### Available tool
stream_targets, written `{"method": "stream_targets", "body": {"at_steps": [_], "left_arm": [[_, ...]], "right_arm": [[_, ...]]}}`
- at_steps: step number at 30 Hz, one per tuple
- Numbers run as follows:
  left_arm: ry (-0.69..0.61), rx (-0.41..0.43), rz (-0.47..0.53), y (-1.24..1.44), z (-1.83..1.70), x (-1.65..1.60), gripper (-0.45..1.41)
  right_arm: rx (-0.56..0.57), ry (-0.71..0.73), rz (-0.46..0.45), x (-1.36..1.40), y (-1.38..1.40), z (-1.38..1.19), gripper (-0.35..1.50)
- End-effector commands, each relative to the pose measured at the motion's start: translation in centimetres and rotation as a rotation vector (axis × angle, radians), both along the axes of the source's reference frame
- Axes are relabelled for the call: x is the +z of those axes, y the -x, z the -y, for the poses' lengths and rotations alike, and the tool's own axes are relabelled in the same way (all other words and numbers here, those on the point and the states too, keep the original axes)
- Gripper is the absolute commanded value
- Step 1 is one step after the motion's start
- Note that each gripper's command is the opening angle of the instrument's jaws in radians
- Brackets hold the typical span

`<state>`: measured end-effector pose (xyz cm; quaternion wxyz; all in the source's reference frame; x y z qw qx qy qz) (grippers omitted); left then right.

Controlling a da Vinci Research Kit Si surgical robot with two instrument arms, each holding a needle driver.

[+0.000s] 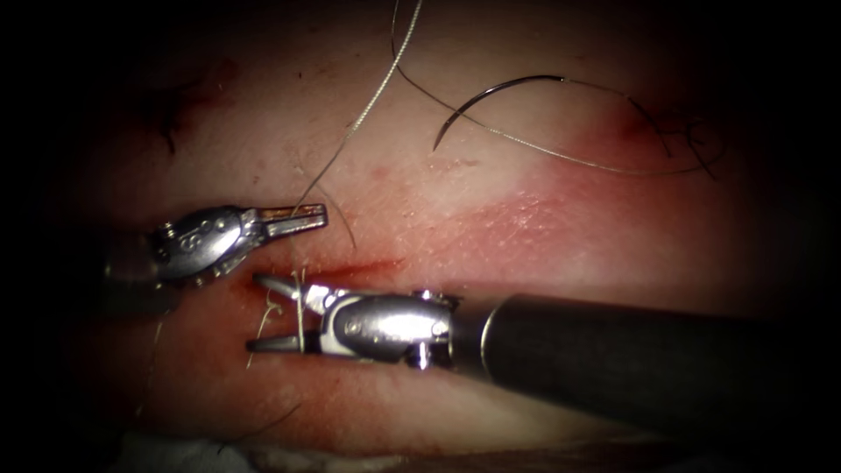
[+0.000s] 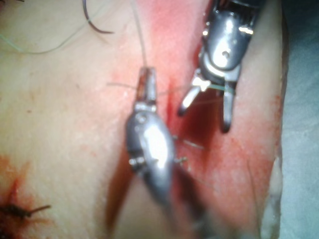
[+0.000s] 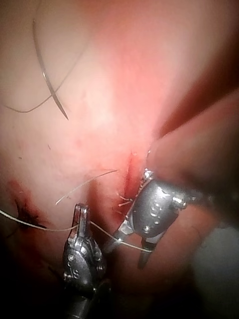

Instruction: Wound Closure

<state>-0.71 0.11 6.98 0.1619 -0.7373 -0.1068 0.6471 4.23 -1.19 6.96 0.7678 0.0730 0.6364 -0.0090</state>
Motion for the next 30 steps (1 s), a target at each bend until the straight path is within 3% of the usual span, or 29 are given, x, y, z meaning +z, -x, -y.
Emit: {"method": "stream_targets", "body": {"at_steps": [1, 4, 11, 20, 30], "left_arm": [[-0.003, 0.004, 0.034, 0.08, 0.08, 0.10, -0.45], [-0.006, -0.008, 0.117, 0.12, 0.14, 0.18, -0.45], [0.013, -0.014, 0.209, 0.06, 0.27, 0.26, -0.45], [0.047, -0.028, 0.248, -0.06, 0.42, 0.31, -0.45], [0.075, -0.019, 0.236, -0.03, 0.54, 0.56, -0.45]], "right_arm": [[0.023, -0.030, -0.018, 0.13, -0.05, 0.05, 1.26], [0.093, -0.079, -0.065, 0.20, 0.03, 0.02, 1.26], [0.229, -0.113, -0.055, 0.25, 0.33, -0.05, 1.20], [0.339, -0.189, -0.084, 0.27, 0.28, -0.14, 1.20], [0.370, -0.208, -0.139, 0.19, 0.28, -0.21, 1.21]]}}
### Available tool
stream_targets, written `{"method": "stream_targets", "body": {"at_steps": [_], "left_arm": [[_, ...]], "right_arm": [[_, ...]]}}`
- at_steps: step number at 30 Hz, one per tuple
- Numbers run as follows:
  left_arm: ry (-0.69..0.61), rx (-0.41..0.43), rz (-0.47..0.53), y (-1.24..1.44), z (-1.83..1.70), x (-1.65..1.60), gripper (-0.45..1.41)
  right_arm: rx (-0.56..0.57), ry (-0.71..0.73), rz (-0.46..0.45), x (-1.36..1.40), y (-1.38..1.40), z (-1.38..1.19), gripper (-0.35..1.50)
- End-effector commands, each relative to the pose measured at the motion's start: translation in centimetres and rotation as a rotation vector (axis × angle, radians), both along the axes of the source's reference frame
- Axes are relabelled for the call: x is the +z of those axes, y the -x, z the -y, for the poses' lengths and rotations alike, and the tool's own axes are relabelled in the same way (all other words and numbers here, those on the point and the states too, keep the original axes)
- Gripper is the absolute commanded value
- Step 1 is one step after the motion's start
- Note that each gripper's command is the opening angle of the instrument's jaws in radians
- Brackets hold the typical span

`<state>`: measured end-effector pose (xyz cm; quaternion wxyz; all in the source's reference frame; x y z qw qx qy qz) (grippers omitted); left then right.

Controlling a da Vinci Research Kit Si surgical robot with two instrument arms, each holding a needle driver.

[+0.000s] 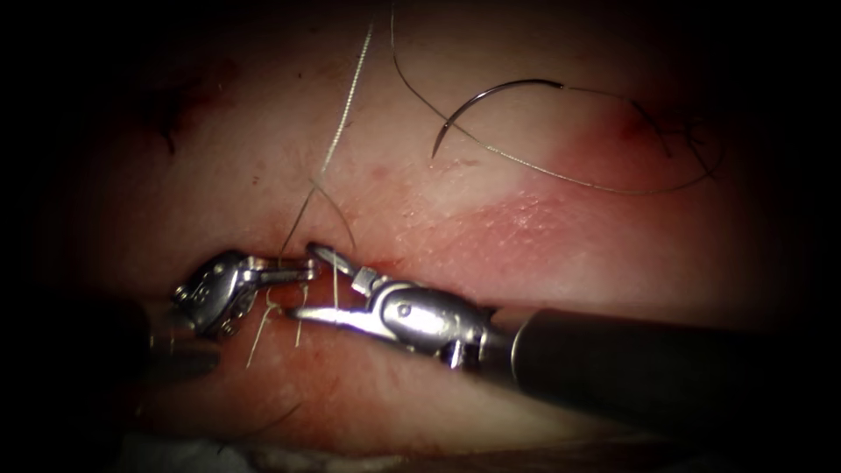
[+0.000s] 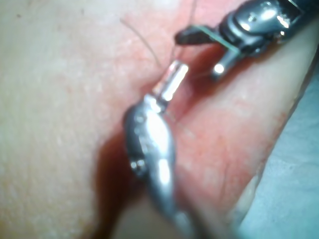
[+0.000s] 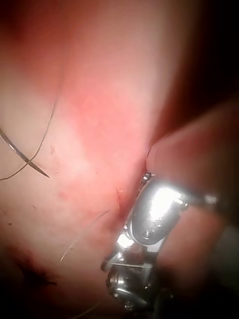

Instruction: Wound Closure

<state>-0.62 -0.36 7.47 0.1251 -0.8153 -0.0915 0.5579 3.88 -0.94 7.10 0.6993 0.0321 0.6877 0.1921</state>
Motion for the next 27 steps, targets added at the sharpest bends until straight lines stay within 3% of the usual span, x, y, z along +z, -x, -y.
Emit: {"method": "stream_targets", "body": {"at_steps": [1, 10, 19, 23, 24, 27], "left_arm": [[-0.005, 0.002, 0.000, 0.06, 0.08, 0.07, -0.45], [-0.013, 0.058, 0.020, -0.07, 0.42, -0.03, -0.32], [0.011, 0.083, 0.014, 0.13, 0.51, -0.28, -0.38], [0.011, 0.076, 0.022, 0.22, 0.46, -0.45, 0.12], [0.006, 0.072, 0.027, 0.21, 0.44, -0.55, 0.47], [-0.041, 0.084, -0.002, 0.20, 0.42, -0.63, 0.77]], "right_arm": [[0.005, -0.003, -0.002, 0.05, -0.07, 0.04, 1.21], [0.066, -0.015, 0.038, 0.15, -0.04, -0.06, 1.21], [0.035, -0.007, 0.092, 0.28, -0.38, 0.10, 1.21], [0.023, -0.014, 0.131, 0.36, -0.47, 0.14, 1.21], [0.017, -0.004, 0.137, 0.35, -0.44, 0.14, 1.21], [0.010, -0.006, 0.146, 0.35, -0.44, 0.15, 1.21]]}}
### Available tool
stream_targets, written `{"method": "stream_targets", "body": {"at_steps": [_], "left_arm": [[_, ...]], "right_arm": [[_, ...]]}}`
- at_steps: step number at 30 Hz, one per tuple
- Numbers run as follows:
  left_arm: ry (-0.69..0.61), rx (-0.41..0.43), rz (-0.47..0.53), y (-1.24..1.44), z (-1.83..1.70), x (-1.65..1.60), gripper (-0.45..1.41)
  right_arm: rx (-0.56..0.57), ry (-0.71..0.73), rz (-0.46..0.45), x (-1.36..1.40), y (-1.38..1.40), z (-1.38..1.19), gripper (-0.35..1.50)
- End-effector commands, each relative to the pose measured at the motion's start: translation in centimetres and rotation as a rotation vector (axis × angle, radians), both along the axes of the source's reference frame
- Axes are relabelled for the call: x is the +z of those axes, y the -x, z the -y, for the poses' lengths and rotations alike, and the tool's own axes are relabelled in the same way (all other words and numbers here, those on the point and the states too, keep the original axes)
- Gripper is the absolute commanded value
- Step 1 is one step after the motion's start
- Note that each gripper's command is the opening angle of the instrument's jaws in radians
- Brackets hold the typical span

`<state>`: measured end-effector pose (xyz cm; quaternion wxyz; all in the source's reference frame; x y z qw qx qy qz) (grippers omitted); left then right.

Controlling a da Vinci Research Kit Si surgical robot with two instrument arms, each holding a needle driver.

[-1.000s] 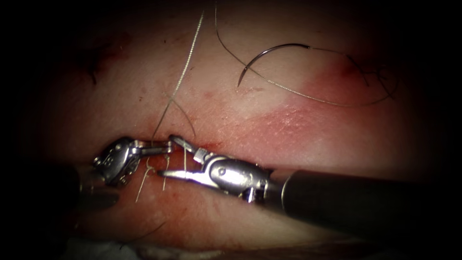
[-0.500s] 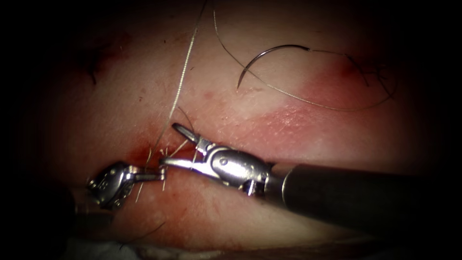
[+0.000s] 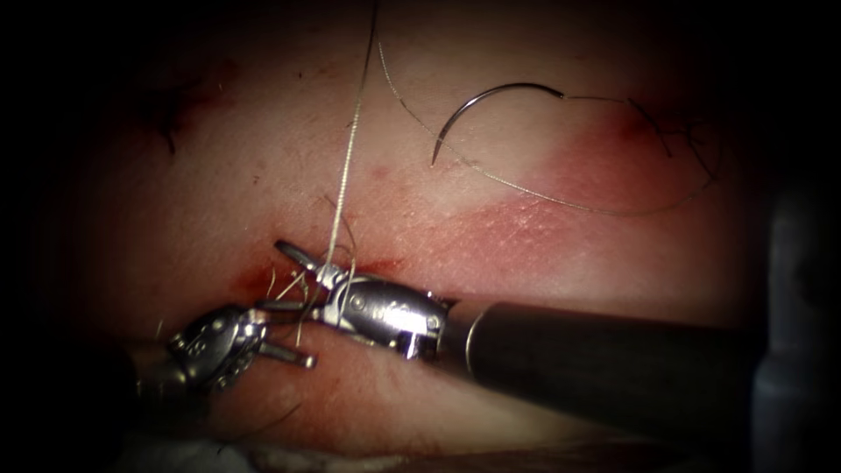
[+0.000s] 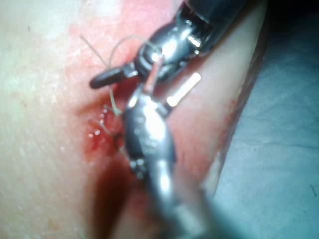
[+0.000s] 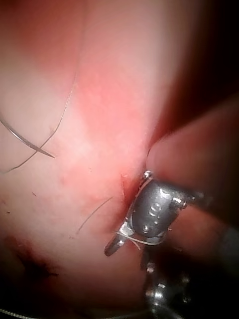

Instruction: Wound Closure

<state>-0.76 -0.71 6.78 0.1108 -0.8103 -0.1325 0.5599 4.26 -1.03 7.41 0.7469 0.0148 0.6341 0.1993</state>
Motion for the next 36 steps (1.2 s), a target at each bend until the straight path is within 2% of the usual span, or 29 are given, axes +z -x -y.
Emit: {"method": "stream_targets", "body": {"at_steps": [1, 3, 4, 7, 8, 10, 18, 20, 21, 22, 23, 24, 26, 30, 36], "left_arm": [[-0.040, -0.007, -0.034, 0.05, 0.05, 0.00, 0.93], [-0.056, -0.015, -0.064, 0.05, 0.04, -0.06, 1.06], [-0.068, -0.015, -0.127, 0.04, 0.04, -0.15, 1.13], [-0.090, 0.007, -0.272, 0.06, 0.02, -0.30, 1.14], [-0.095, 0.019, -0.337, 0.08, 0.01, -0.38, 1.13], [-0.105, 0.026, -0.398, 0.09, -0.01, -0.49, 1.08], [-0.150, -0.015, -0.566, 0.01, -0.08, -0.80, 0.91], [-0.155, -0.061, -0.611, -0.11, -0.05, -0.82, 0.71], [-0.123, -0.069, -0.626, -0.15, -0.05, -0.82, 0.32], [-0.101, -0.073, -0.636, -0.17, -0.05, -0.82, 0.09], [-0.086, -0.083, -0.648, -0.18, -0.05, -0.82, -0.35], [-0.088, -0.087, -0.652, -0.18, -0.05, -0.82, -0.45], [-0.093, -0.098, -0.662, -0.19, -0.08, -0.81, -0.45], [-0.124, -0.098, -0.621, -0.19, -0.25, -0.67, -0.45], [-0.218, -0.036, -0.501, -0.33, -0.71, -0.31, -0.45]], "right_arm": [[-0.002, -0.002, -0.001, 0.05, -0.07, 0.07, 1.21], [0.000, -0.002, 0.004, 0.06, -0.09, 0.06, 1.21], [-0.003, -0.003, 0.010, 0.07, -0.09, 0.06, 1.21], [-0.004, -0.001, 0.014, 0.10, -0.11, 0.09, 1.21], [-0.007, -0.001, 0.019, 0.11, -0.12, 0.10, 1.23], [-0.011, -0.001, 0.024, 0.11, -0.13, 0.12, 1.23], [-0.024, 0.014, 0.044, 0.13, -0.15, 0.15, 1.23], [-0.024, 0.014, 0.044, 0.13, -0.15, 0.16, 1.23], [-0.024, 0.014, 0.044, 0.12, -0.15, 0.17, 1.25], [-0.024, 0.014, 0.044, 0.12, -0.16, 0.17, 1.25], [-0.024, 0.014, 0.044, 0.11, -0.16, 0.17, 1.25], [-0.024, 0.014, 0.044, 0.11, -0.16, 0.17, 1.25], [-0.024, 0.013, 0.044, 0.10, -0.16, 0.17, 1.25], [-0.031, 0.011, 0.042, 0.07, -0.17, 0.18, 1.25], [-0.107, -0.004, 0.022, 0.02, -0.13, 0.18, 1.25]]}}
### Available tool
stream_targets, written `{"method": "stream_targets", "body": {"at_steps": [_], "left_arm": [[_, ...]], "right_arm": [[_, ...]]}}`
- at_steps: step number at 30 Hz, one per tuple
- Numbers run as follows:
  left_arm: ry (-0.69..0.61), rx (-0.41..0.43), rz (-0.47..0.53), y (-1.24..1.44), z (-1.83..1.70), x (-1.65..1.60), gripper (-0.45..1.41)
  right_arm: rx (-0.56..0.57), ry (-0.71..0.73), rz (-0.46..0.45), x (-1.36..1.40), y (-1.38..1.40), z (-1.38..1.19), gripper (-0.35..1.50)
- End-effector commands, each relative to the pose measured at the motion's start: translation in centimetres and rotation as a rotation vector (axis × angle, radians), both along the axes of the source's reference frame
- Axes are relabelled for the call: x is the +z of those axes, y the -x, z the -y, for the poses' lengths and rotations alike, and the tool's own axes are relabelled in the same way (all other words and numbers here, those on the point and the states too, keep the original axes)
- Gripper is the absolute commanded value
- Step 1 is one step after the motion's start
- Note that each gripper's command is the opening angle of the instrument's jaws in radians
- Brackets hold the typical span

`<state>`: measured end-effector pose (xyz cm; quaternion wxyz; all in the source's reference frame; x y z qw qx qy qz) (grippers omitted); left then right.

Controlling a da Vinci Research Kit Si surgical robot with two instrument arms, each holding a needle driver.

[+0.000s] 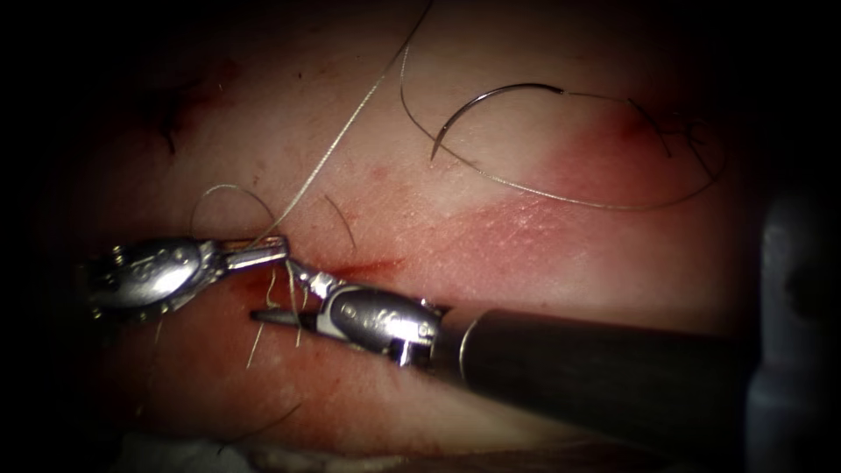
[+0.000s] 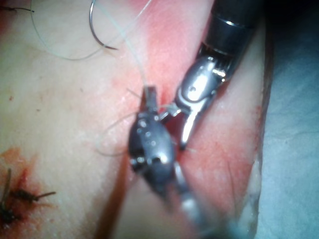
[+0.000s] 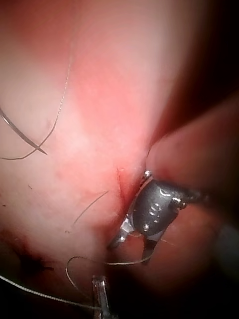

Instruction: Wound Closure

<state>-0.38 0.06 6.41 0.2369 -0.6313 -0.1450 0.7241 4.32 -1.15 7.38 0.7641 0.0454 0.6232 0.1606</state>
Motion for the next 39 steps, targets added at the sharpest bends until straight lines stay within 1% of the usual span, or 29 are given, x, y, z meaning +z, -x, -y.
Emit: {"method": "stream_targets", "body": {"at_steps": [1, 2, 3, 4, 7, 9, 13, 15, 18, 23, 25, 26, 29, 31, 33, 36, 38, 39], "left_arm": [[-0.012, 0.000, 0.021, 0.03, 0.01, 0.13, -0.45], [-0.020, 0.004, 0.035, 0.01, -0.01, 0.19, -0.45], [-0.045, 0.007, 0.083, -0.02, -0.03, 0.32, -0.45], [-0.050, 0.014, 0.102, -0.03, -0.03, 0.38, -0.45], [-0.056, 0.055, 0.172, -0.05, 0.02, 0.62, -0.45], [-0.050, 0.072, 0.200, -0.02, -0.01, 0.68, -0.45], [-0.051, 0.105, 0.235, 0.06, -0.03, 0.66, -0.45], [-0.047, 0.111, 0.263, 0.10, -0.02, 0.67, -0.45], [-0.033, 0.111, 0.308, 0.09, -0.03, 0.77, -0.45], [0.002, 0.128, 0.305, 0.00, 0.09, 1.13, -0.45], [0.012, 0.130, 0.300, 0.01, 0.17, 1.20, -0.45], [0.018, 0.133, 0.299, 0.01, 0.26, 1.23, -0.45], [0.017, 0.148, 0.303, 0.01, 0.57, 1.23, -0.45], [0.019, 0.155, 0.307, -0.02, 0.71, 1.18, -0.45], [0.012, 0.168, 0.315, -0.08, 0.96, 1.05, -0.45], [0.008, 0.182, 0.330, -0.08, 1.11, 0.93, -0.45], [0.006, 0.184, 0.344, -0.07, 1.14, 0.88, -0.45], [0.002, 0.187, 0.353, -0.06, 1.15, 0.82, -0.45]], "right_arm": [[-0.009, -0.005, -0.007, 0.04, -0.07, 0.06, 1.25], [-0.013, -0.005, -0.010, 0.04, -0.07, 0.07, 1.25], [-0.026, -0.006, -0.020, 0.02, -0.08, 0.09, 1.26], [-0.036, -0.007, -0.027, 0.01, -0.09, 0.11, 1.26], [-0.097, -0.008, -0.071, -0.06, -0.15, 0.20, 1.23], [-0.126, -0.007, -0.087, -0.08, -0.20, 0.24, 1.21], [-0.148, -0.004, -0.102, -0.07, -0.22, 0.26, 1.21], [-0.143, -0.008, -0.110, -0.07, -0.19, 0.25, 1.21], [-0.110, -0.021, -0.163, -0.08, -0.11, 0.22, 1.21], [-0.063, -0.034, -0.244, -0.20, 0.01, 0.10, 1.20], [-0.039, -0.033, -0.247, -0.22, 0.02, 0.07, 1.20], [-0.013, -0.032, -0.248, -0.22, 0.03, 0.03, 1.20], [0.049, -0.033, -0.236, -0.22, 0.10, -0.09, 1.20], [0.088, -0.034, -0.224, -0.22, 0.17, -0.17, 1.20], [0.122, -0.032, -0.211, -0.16, 0.27, -0.27, 1.20], [0.122, -0.028, -0.209, -0.11, 0.26, -0.27, 1.20], [0.120, -0.027, -0.206, -0.10, 0.25, -0.26, 1.20], [0.106, -0.029, -0.190, -0.09, 0.22, -0.24, 1.20]]}}
